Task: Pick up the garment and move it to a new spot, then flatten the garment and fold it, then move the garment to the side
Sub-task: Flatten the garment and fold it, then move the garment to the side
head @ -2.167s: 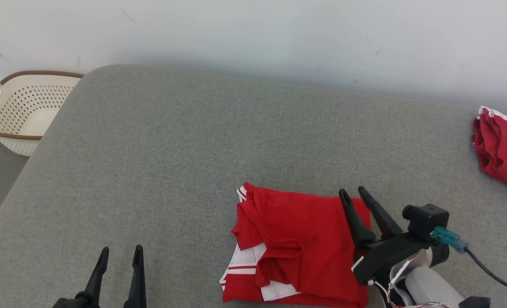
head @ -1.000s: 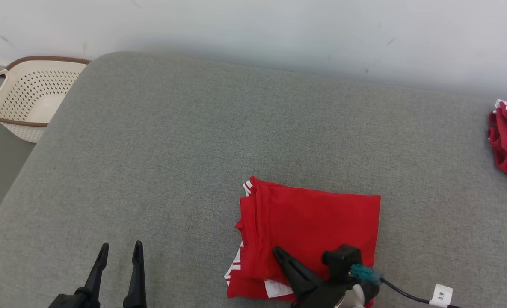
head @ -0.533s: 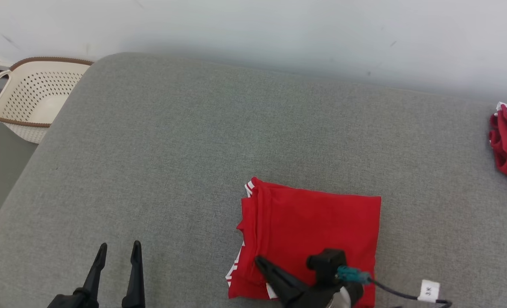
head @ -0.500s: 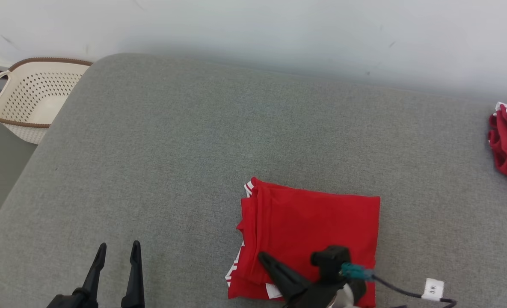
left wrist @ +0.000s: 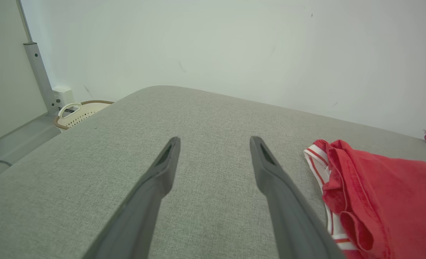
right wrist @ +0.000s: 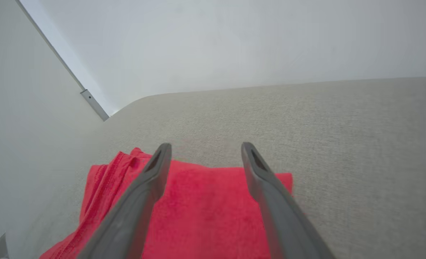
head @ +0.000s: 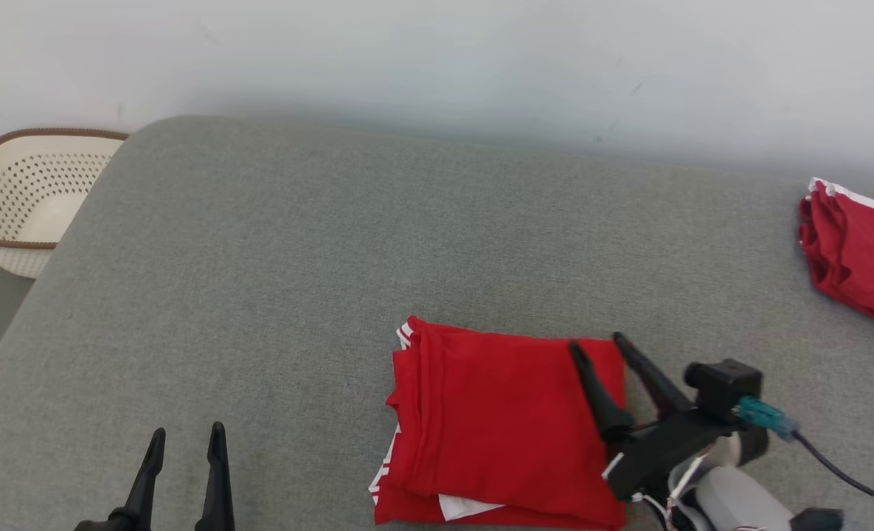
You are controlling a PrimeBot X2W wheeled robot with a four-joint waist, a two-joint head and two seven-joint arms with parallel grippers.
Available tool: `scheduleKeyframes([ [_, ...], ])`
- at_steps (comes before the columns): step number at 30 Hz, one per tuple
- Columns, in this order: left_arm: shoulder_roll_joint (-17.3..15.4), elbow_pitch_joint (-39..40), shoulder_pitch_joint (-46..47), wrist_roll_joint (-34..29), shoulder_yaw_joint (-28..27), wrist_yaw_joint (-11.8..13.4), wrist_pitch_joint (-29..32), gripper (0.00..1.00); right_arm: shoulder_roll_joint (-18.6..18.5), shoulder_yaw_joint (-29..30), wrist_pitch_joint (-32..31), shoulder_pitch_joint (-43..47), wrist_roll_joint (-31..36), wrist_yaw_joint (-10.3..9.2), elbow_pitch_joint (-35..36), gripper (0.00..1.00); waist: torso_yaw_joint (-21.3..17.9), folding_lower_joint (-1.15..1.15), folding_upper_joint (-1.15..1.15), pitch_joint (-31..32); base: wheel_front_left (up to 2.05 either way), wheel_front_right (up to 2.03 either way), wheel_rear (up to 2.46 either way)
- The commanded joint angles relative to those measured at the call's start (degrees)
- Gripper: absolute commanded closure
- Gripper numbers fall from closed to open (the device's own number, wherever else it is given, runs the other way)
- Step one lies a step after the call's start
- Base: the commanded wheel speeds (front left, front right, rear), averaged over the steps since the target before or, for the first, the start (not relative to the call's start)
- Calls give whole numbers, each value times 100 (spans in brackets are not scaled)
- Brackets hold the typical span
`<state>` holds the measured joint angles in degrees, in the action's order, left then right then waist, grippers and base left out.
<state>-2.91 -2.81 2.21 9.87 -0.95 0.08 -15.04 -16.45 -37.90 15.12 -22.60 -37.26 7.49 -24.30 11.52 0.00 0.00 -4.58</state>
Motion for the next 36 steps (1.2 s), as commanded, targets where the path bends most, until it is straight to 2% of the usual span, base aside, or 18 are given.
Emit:
scheduleKeyframes([
  [1,-2,15,-119,-85,-35,3,-18,0,-45,104,-1,123,74,-1,7,0,-78,0,0,59,0,0,0],
  [6,-3,29,-128,-96,-95,-9,-18,0,-131,484,-1,337,156,-1,-161,0,-190,0,0,126,0,0,0],
  [12,-2,32,-158,-80,-107,-24,-18,0,-96,457,-46,467,3,-1,-425,0,-271,0,0,156,0,0,0],
  [25,-2,-2,-96,-11,-9,-24,-18,0,70,-219,-331,206,-448,-1,-1085,0,-238,0,0,91,0,0,0],
  [34,-2,-22,-74,12,8,-8,-18,0,112,-832,-459,8,-1005,-1,-1514,0,-163,0,0,49,0,0,0],
  [35,-3,-19,-75,16,4,-3,-18,0,117,-886,-446,-18,-1062,-1,-1552,6,-163,0,0,45,0,0,0],
  [36,-3,-16,-75,19,3,-1,-18,0,116,-948,-434,-56,-1084,-2,-1574,77,-163,0,0,41,0,0,0],
])
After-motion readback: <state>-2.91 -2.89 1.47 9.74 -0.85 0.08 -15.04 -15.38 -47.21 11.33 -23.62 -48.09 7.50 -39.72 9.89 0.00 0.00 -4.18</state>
